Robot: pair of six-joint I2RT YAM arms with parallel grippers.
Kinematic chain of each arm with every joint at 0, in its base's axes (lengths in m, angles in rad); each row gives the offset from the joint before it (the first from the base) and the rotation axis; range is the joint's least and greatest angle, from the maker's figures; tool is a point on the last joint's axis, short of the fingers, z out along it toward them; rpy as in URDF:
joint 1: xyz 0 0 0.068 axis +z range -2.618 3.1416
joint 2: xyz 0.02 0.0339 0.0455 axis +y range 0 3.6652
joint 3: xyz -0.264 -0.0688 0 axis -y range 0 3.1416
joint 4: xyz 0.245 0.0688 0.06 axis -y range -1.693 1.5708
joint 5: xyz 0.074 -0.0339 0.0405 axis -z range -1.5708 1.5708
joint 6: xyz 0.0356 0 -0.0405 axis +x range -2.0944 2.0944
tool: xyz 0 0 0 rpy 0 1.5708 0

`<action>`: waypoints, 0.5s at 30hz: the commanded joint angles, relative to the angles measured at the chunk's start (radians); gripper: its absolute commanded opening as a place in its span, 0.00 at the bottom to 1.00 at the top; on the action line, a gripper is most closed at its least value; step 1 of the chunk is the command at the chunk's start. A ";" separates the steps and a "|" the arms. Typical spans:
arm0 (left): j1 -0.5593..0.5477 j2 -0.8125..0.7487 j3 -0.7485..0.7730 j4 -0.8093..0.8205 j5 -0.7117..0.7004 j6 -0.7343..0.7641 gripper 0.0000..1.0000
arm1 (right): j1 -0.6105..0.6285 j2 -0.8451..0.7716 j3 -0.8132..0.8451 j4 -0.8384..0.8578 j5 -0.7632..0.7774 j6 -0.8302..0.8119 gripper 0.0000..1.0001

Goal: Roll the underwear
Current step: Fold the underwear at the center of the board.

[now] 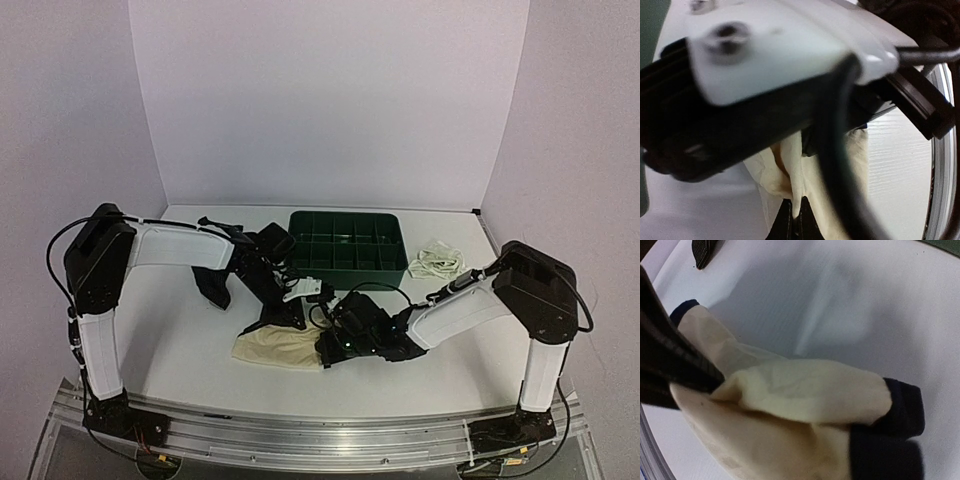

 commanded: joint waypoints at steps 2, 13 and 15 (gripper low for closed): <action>-0.021 -0.074 -0.075 0.034 -0.033 0.054 0.00 | 0.004 -0.008 0.036 -0.032 -0.012 0.050 0.00; -0.027 -0.162 -0.237 0.177 -0.119 0.078 0.00 | 0.002 -0.087 -0.009 -0.033 -0.010 0.105 0.00; -0.034 -0.176 -0.286 0.211 -0.126 0.092 0.00 | 0.000 -0.083 -0.006 -0.033 -0.021 0.101 0.00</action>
